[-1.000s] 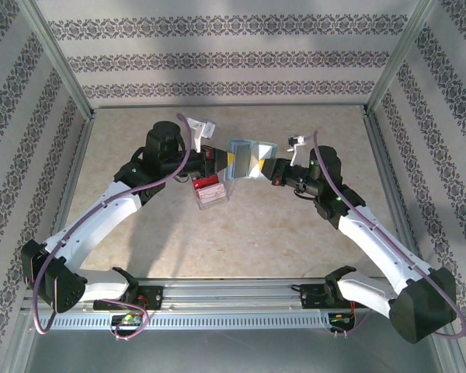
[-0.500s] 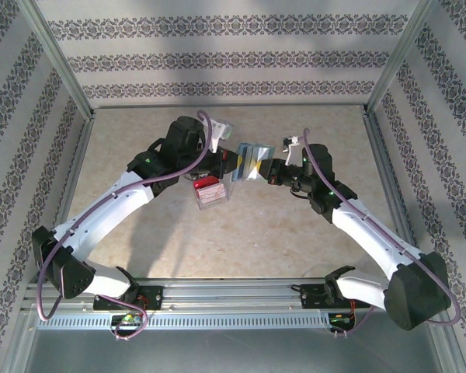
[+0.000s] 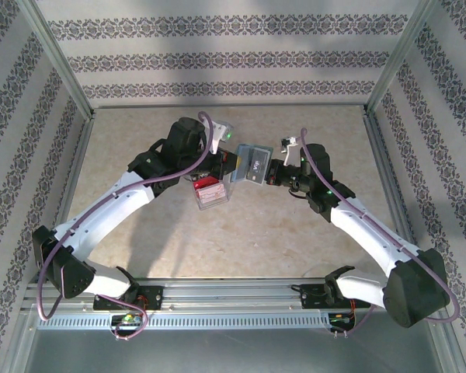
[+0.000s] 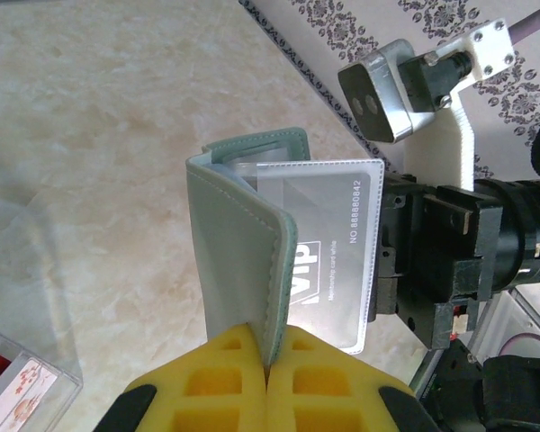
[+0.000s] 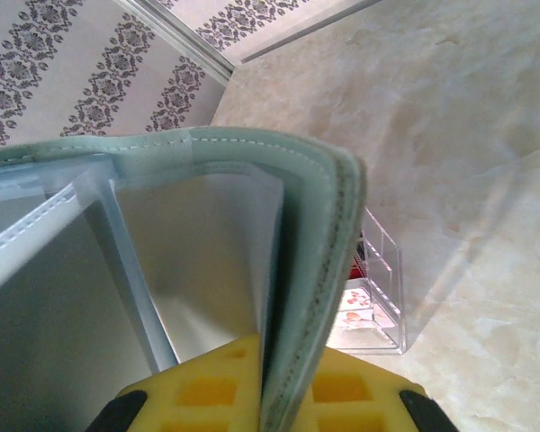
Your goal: Take the credit cards out of the card holder
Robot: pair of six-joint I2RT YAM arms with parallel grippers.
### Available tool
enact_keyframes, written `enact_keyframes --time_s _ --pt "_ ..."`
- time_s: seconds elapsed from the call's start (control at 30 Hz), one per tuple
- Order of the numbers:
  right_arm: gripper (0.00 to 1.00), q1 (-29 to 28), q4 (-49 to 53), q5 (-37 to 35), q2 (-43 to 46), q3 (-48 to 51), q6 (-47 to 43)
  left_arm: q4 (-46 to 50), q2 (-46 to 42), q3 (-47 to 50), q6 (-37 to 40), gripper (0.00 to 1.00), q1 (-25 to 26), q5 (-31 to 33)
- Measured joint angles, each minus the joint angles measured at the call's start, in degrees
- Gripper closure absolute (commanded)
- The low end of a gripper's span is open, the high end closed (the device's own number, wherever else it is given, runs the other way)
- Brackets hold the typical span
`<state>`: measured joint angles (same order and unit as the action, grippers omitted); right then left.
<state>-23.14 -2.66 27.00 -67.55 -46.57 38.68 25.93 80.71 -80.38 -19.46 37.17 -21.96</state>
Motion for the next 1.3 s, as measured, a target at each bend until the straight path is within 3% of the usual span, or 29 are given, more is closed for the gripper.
enact_keyframes --time_s 1.3 --pt "0.94 1.29 1.66 0.92 8.83 1.01 0.22 -10.58 -5.22 7.02 -5.49 1.00 -2.43 -6.58"
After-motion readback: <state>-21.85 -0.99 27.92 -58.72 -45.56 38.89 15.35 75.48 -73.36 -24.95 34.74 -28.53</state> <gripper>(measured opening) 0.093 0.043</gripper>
